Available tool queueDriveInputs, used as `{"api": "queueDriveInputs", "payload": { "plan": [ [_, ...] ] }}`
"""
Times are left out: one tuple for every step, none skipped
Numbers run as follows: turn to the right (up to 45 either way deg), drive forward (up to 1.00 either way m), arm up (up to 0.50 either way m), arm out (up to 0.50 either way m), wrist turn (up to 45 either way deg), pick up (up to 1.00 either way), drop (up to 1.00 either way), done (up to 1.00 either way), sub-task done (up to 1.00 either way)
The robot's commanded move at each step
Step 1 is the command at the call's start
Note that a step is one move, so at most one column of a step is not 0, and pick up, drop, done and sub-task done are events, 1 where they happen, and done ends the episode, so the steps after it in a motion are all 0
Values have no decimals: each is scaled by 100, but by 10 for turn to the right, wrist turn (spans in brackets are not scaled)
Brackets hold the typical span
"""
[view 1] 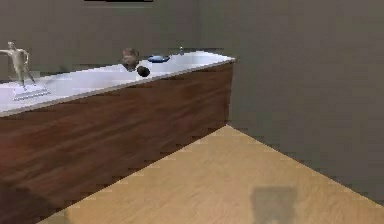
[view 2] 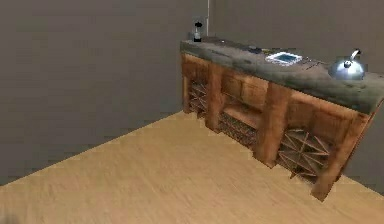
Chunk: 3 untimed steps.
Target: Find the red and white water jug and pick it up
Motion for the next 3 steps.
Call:
{"api": "queueDriveInputs", "payload": {
  "plan": [
    [-270,0,0,0,0,0,0,0,0],
    [0,85,0,0,0,0,0,0,0],
    [-450,0,0,0,0,0,0,0,0]
  ]
}}
